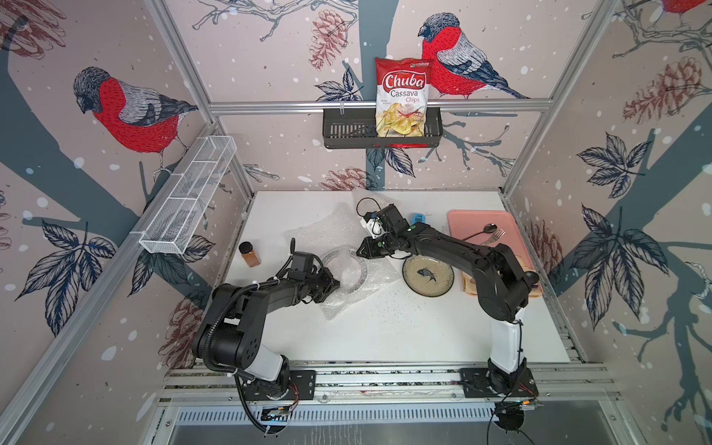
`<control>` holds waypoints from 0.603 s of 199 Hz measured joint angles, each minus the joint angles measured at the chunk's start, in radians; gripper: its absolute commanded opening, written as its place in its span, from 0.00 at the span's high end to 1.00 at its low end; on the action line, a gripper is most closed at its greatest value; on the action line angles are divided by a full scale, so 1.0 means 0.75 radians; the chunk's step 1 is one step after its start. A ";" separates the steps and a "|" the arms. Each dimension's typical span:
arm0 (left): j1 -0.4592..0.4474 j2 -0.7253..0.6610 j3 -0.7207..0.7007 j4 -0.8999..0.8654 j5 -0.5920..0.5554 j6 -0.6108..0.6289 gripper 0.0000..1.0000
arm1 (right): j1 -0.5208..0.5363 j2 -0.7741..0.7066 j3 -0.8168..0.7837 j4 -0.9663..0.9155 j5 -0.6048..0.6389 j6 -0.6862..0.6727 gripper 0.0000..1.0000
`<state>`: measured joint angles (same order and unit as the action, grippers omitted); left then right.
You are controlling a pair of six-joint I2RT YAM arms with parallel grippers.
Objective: Wrap dinner plates in bubble wrap
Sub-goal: Wrap the plate in the bubble wrap.
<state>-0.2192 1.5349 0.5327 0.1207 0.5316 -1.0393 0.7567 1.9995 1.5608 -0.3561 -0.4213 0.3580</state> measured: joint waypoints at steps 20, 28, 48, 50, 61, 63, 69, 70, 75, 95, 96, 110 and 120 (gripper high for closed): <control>0.000 -0.004 0.007 -0.011 -0.001 0.024 1.00 | -0.005 0.017 0.099 -0.070 0.060 -0.173 0.75; 0.000 -0.003 0.011 -0.015 -0.002 0.025 1.00 | -0.013 0.039 0.140 -0.076 0.067 -0.224 0.75; 0.000 0.005 0.030 -0.041 -0.001 0.039 1.00 | -0.028 0.137 0.266 -0.098 0.075 -0.311 0.76; 0.000 0.006 0.031 -0.043 -0.001 0.041 1.00 | -0.028 0.150 0.282 -0.103 0.074 -0.317 0.76; 0.000 0.008 0.042 -0.056 -0.002 0.062 1.00 | -0.015 0.220 0.371 -0.121 0.065 -0.341 0.76; 0.000 0.008 0.043 -0.060 -0.003 0.061 1.00 | -0.010 0.234 0.388 -0.124 0.062 -0.343 0.76; -0.001 0.006 0.045 -0.065 -0.006 0.063 1.00 | 0.006 0.267 0.430 -0.126 0.057 -0.350 0.76; -0.001 0.006 0.045 -0.066 -0.006 0.064 1.00 | 0.010 0.275 0.441 -0.128 0.055 -0.351 0.76; -0.002 0.005 0.046 -0.069 -0.009 0.070 1.00 | 0.026 0.303 0.478 -0.135 0.052 -0.360 0.76; -0.004 -0.002 0.046 -0.076 -0.016 0.076 1.00 | 0.090 0.408 0.610 -0.153 0.030 -0.368 0.76; -0.004 -0.003 0.046 -0.076 -0.016 0.077 1.00 | 0.091 0.411 0.613 -0.154 0.028 -0.368 0.76; -0.004 -0.009 0.041 -0.077 -0.020 0.086 1.00 | 0.121 0.448 0.642 -0.164 0.017 -0.367 0.76; -0.004 -0.015 0.038 -0.080 -0.024 0.093 1.00 | 0.135 0.454 0.632 -0.168 0.018 -0.362 0.76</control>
<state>-0.2218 1.5238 0.5613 0.0605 0.5137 -0.9699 0.8577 2.3402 2.0346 -0.4824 -0.4080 0.0864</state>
